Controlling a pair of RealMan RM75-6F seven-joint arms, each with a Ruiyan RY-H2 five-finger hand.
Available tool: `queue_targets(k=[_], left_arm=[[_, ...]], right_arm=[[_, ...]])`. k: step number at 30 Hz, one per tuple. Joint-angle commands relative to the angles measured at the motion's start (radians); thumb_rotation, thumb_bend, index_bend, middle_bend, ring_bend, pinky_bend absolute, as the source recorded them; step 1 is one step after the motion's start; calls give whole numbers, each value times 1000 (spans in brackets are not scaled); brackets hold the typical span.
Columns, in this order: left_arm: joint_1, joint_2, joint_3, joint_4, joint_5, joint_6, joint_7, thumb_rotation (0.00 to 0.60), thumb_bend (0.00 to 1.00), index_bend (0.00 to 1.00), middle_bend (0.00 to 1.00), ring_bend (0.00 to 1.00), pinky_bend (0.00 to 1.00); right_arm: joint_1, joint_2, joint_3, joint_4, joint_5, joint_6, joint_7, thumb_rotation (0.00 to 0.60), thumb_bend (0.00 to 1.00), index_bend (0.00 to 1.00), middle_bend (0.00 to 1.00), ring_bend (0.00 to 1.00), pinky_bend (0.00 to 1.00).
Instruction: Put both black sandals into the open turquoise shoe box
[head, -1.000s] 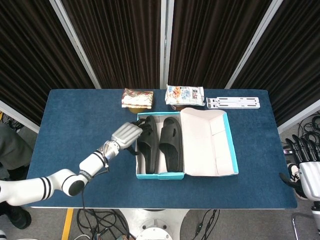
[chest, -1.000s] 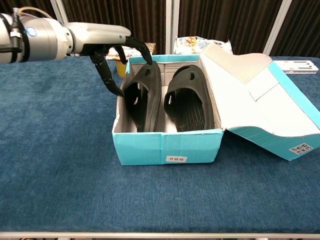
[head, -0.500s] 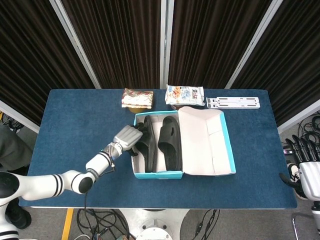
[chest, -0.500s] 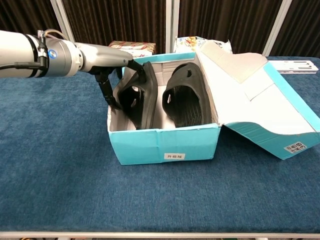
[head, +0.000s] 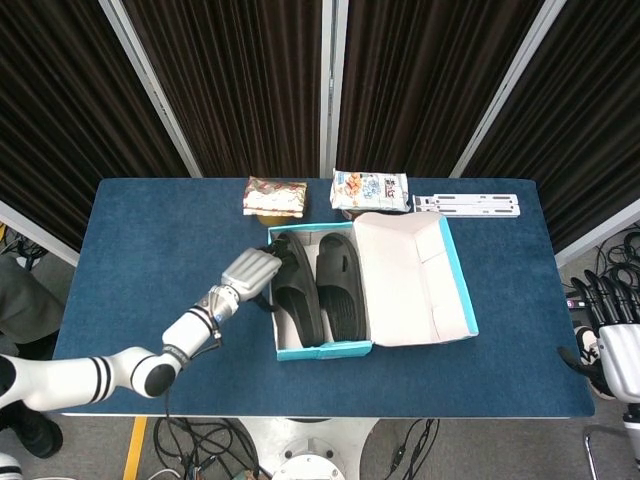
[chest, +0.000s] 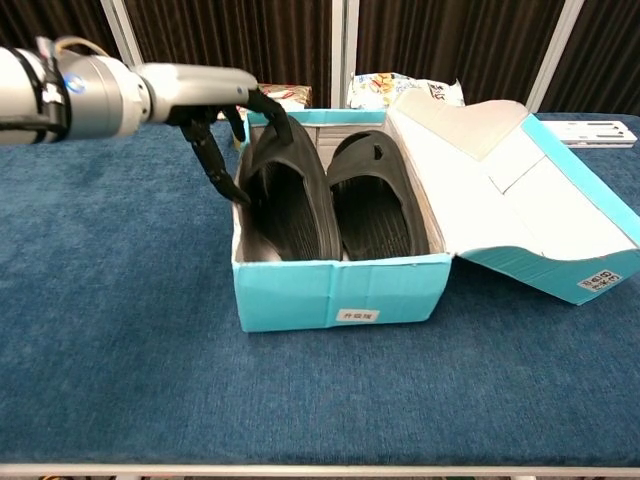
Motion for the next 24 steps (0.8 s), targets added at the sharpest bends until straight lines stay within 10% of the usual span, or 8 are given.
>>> queue_targets(k=[1, 13, 24], left_arm=[[38, 43, -19, -34, 41, 31, -56, 600, 0, 253, 146, 0, 243], [286, 216, 28, -103, 234, 262, -263, 600, 0, 254, 155, 0, 245], [636, 216, 138, -48, 216, 734, -58, 600, 0, 252, 155, 0, 223]], right_arm=[[-2, 0, -1, 4, 1, 2, 5, 600, 70, 0, 0, 0, 0], [-8, -2, -9, 32, 12, -10, 42, 600, 71, 0, 0, 0, 0], [0, -36, -34, 69, -9, -48, 92, 600, 103, 0, 0, 0, 0]])
